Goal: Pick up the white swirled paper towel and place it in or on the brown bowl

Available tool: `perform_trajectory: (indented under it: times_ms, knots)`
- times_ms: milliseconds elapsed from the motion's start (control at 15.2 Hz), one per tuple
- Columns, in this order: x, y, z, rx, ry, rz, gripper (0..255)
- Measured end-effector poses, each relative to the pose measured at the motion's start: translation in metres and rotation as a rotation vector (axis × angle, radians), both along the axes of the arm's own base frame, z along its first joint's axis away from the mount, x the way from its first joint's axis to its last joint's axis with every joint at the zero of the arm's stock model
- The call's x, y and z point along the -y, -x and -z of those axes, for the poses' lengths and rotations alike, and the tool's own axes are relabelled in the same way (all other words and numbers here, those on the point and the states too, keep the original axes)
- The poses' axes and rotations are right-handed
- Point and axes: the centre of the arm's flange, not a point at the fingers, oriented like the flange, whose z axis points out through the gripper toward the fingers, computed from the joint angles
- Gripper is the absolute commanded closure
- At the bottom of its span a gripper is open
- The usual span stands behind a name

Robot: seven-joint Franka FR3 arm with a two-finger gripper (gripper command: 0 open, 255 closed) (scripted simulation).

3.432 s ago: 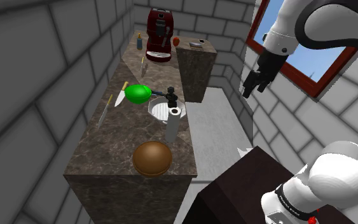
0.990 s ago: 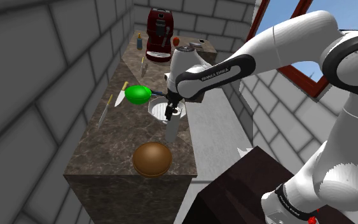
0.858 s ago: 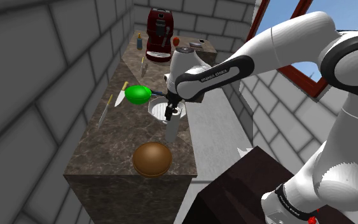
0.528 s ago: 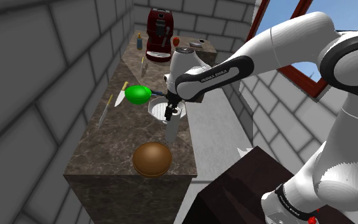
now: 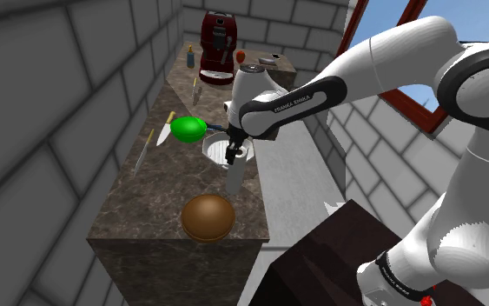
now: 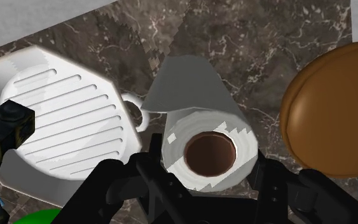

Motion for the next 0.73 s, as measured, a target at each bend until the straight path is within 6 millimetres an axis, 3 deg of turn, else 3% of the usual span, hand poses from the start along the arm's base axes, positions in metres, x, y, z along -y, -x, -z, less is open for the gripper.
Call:
perform_trajectory:
  times_ms: [264, 726]
  knots:
    - [0.001, 0.000, -0.002, -0.001, 0.001, 0.001, 255]
    - [0.001, 0.000, -0.037, -0.001, 0.001, 0.002, 255]
